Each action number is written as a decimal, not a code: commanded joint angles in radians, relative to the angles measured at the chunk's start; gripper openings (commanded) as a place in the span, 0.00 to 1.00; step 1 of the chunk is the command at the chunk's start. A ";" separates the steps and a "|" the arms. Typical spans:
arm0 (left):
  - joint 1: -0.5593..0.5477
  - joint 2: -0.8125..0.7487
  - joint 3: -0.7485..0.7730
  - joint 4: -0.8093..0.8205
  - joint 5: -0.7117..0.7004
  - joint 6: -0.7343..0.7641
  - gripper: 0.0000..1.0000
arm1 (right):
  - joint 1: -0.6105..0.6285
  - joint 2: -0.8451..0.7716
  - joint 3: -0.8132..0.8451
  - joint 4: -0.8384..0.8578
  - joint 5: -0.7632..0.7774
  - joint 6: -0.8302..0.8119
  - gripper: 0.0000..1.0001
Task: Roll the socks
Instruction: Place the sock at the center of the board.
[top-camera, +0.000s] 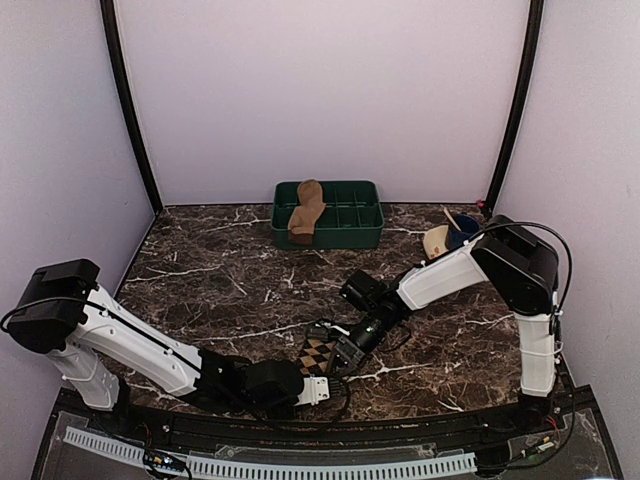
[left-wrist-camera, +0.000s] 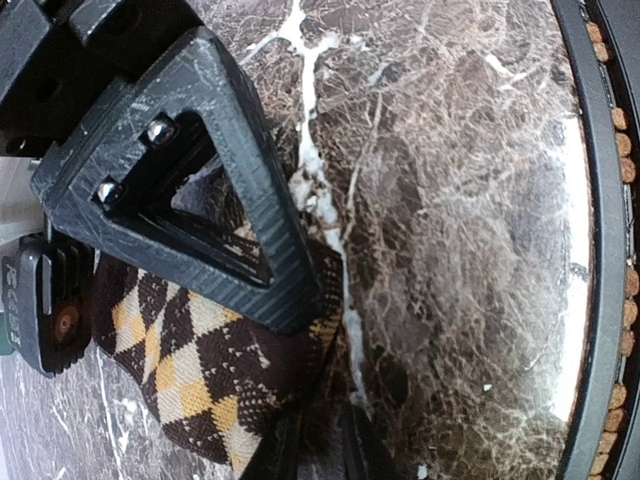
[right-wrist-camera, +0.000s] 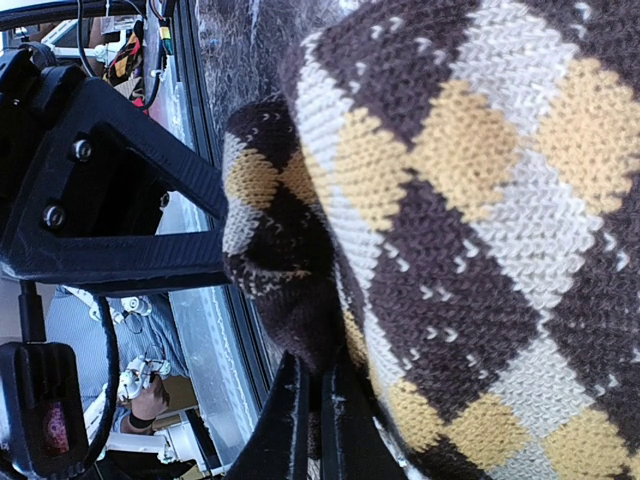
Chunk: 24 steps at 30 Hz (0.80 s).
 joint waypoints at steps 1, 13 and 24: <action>-0.005 -0.013 0.011 0.031 -0.028 0.018 0.19 | -0.006 0.029 -0.006 -0.043 0.032 -0.005 0.00; -0.005 -0.029 0.018 0.034 -0.035 0.030 0.19 | -0.006 0.031 -0.006 -0.042 0.029 -0.007 0.00; -0.013 -0.064 0.016 0.035 -0.034 0.036 0.20 | -0.006 0.030 -0.006 -0.044 0.029 -0.006 0.00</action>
